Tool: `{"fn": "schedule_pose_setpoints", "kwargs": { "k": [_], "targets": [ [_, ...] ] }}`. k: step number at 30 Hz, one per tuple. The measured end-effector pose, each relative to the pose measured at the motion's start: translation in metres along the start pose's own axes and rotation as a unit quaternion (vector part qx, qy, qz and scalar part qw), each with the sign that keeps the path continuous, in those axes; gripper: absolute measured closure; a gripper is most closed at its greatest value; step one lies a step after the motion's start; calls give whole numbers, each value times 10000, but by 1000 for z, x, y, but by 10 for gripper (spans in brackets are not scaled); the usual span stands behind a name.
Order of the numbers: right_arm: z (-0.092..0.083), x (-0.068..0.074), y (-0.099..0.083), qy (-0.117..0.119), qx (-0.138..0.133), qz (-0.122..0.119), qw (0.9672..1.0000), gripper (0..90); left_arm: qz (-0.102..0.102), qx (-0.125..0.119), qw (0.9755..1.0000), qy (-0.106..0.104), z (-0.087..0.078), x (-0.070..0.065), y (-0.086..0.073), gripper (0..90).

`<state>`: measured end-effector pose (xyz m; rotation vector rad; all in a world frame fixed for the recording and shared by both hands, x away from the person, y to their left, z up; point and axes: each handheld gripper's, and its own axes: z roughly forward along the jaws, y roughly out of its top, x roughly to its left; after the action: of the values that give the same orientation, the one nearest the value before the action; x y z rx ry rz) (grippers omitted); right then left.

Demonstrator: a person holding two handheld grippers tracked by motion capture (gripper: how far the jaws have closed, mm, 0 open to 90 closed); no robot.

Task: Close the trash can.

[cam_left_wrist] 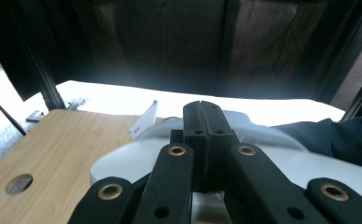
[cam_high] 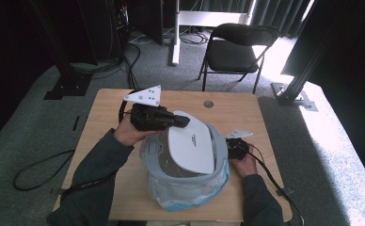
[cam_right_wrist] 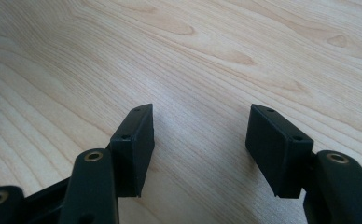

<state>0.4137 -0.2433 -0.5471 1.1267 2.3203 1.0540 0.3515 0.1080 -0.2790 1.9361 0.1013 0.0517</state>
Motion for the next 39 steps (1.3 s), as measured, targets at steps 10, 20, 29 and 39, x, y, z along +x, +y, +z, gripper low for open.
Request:
{"fn": "schedule_pose_setpoints", "kwargs": {
  "k": [10, 20, 29, 39],
  "targets": [
    [0, 0, 0, -11, -1, 16, 10000, 410, -199, -158, 9996, 88, -14, 0, -24, 900],
    [0, 0, 0, -15, -3, 20, 10000, 412, -283, -230, 9992, 162, -20, 0, -37, 900],
    [0, 0, 0, -14, -5, 24, 10000, 412, -369, -356, 9985, 204, -26, 1, -49, 900],
    [0, 0, 0, -18, -5, 24, 10000, 412, -298, -481, 9978, 332, -29, -6, -61, 900]
  ]
}}
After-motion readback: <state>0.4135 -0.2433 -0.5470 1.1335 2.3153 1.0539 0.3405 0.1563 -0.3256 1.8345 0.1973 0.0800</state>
